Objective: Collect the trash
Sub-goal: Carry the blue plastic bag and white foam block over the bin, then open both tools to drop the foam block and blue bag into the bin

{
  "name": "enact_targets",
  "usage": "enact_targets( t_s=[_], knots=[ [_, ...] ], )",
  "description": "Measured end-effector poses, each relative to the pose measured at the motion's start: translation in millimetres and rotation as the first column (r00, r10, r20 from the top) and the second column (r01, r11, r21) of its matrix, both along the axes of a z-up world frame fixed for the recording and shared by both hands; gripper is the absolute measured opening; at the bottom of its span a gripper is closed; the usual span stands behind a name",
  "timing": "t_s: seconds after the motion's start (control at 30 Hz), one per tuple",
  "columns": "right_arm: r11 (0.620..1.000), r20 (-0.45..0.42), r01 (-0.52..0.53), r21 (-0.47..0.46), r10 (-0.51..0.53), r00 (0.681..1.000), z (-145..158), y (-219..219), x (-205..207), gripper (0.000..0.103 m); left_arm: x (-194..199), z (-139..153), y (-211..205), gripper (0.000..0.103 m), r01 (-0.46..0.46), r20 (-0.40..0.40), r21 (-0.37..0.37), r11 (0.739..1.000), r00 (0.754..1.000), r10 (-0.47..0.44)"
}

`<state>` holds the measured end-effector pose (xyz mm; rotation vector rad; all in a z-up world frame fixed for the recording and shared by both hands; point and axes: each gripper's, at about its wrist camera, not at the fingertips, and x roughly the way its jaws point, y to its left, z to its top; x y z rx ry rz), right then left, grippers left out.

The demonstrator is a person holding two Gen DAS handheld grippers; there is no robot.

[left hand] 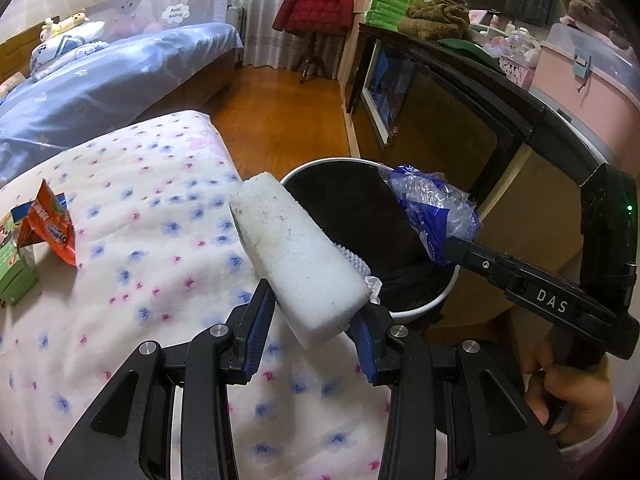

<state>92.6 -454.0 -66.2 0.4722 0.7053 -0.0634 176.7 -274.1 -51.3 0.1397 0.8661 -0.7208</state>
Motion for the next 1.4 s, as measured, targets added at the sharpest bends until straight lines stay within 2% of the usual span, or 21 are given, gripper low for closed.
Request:
enact_targets(
  t_s=[0.87, 1.03, 1.13, 1.2, 1.4],
  knots=[
    [1.000, -0.025, 0.016, 0.009, -0.016, 1.000, -5, -21, 11, 0.028, 18, -11, -44, 0.038, 0.050, -0.032, 0.054, 0.997, 0.998, -0.048],
    [1.000, -0.025, 0.016, 0.013, -0.016, 1.000, -5, -24, 12, 0.031, 22, -13, -51, 0.040, 0.056, -0.047, 0.063, 0.996, 0.997, -0.053],
    [0.999, -0.026, 0.025, 0.026, -0.024, 0.999, -5, -27, 12, 0.034, 22, -15, -55, 0.051, 0.062, -0.051, 0.077, 0.995, 0.997, -0.058],
    [0.999, -0.028, 0.028, 0.038, -0.026, 0.999, -5, -28, 13, 0.037, 22, -15, -55, 0.066, 0.061, -0.048, 0.083, 0.995, 0.997, -0.057],
    [0.998, -0.023, 0.038, 0.053, -0.037, 0.999, -4, -30, 10, 0.048, 17, -17, -42, 0.067, 0.043, -0.049, 0.075, 0.996, 0.998, -0.039]
  ],
)
